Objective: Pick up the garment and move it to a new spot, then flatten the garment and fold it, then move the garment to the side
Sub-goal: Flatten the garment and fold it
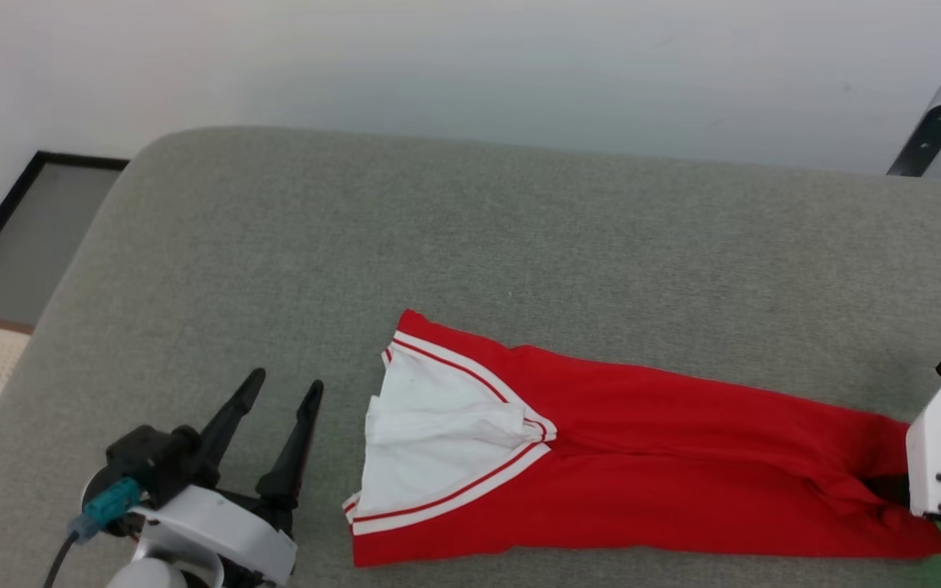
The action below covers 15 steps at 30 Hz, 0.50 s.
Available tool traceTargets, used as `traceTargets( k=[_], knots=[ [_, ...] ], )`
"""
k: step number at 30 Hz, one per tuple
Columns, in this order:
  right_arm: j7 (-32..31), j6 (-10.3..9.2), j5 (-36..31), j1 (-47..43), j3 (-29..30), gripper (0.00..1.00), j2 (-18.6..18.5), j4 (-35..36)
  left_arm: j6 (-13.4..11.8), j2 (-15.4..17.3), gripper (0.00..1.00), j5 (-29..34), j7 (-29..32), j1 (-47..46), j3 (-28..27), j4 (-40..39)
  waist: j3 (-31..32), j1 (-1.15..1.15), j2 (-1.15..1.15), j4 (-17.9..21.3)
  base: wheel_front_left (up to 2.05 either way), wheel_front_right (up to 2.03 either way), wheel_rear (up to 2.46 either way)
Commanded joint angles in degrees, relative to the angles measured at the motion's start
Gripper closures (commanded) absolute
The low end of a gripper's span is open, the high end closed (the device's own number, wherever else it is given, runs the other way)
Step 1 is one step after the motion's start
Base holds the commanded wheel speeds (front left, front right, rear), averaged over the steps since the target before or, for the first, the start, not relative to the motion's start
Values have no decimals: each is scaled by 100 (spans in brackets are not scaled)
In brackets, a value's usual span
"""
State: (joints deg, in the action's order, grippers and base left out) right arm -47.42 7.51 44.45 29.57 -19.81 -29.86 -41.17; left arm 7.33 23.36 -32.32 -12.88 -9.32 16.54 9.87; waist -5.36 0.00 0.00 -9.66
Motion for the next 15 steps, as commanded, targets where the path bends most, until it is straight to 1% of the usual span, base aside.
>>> traceTargets(
  k=[1,5,6,7,10,12,15],
  knots=[
    [-216,-5,38,-112,-88,0,257,-245,22,-12,0,-31,-34,-77,10,19,-141,0,0,-133,0,0,0],
    [-792,0,-65,-45,-191,0,588,-836,22,-56,0,-78,-68,-154,104,102,-172,0,0,-202,0,0,0],
    [-857,10,-59,-16,-205,22,665,-901,22,-56,0,-94,-82,-174,125,122,-165,0,0,-215,0,0,0],
    [-862,22,-29,5,-202,100,730,-918,22,-56,0,-110,-96,-187,136,143,-157,0,0,-225,0,0,0],
    [-777,22,-41,71,-208,100,748,-912,22,-35,0,-141,-113,-201,149,210,-115,0,0,-239,0,0,0],
    [-628,20,-12,110,-122,100,640,-872,22,-24,0,-166,-130,-186,134,244,-80,0,0,-235,0,0,0],
    [-516,19,26,152,-40,100,587,-811,22,2,0,-225,-144,-137,98,270,-16,0,0,-197,0,0,0]
  ],
)
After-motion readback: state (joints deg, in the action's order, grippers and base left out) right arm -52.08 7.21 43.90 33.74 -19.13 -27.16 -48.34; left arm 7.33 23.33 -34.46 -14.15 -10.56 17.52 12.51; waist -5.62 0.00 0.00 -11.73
